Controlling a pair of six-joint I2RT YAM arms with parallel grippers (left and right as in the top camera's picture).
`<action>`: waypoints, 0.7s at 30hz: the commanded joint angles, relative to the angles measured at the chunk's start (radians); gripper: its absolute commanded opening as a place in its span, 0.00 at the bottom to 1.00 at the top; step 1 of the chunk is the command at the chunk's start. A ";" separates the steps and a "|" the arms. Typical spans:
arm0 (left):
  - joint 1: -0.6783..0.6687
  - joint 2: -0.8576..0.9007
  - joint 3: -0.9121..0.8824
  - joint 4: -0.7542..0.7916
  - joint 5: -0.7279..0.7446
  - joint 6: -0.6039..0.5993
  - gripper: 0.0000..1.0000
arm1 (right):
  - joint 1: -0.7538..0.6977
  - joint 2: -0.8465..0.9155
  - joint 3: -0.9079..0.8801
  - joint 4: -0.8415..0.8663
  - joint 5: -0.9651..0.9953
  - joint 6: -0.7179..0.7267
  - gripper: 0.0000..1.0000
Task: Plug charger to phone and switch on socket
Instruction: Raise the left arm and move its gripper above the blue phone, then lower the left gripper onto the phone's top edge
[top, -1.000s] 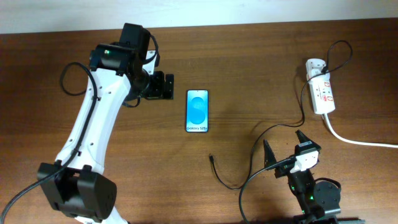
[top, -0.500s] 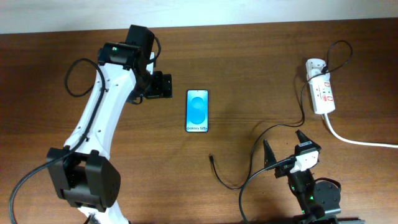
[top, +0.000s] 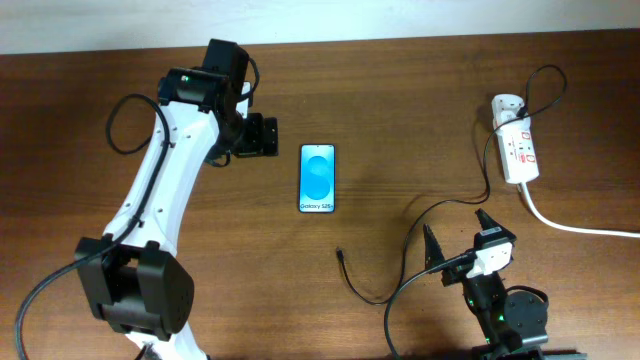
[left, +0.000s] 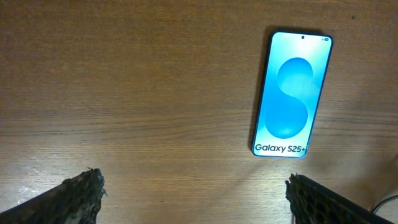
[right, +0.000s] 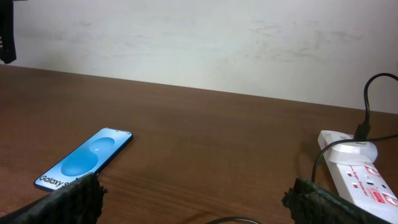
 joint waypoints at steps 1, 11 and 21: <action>-0.002 0.021 0.008 0.010 0.011 0.018 0.99 | -0.007 -0.006 -0.005 -0.006 0.002 0.007 0.98; -0.002 0.130 0.008 -0.002 0.040 0.040 0.99 | -0.007 -0.006 -0.005 -0.006 0.002 0.007 0.98; -0.002 0.130 0.008 0.056 0.251 0.037 0.99 | -0.007 -0.006 -0.005 -0.006 0.002 0.007 0.98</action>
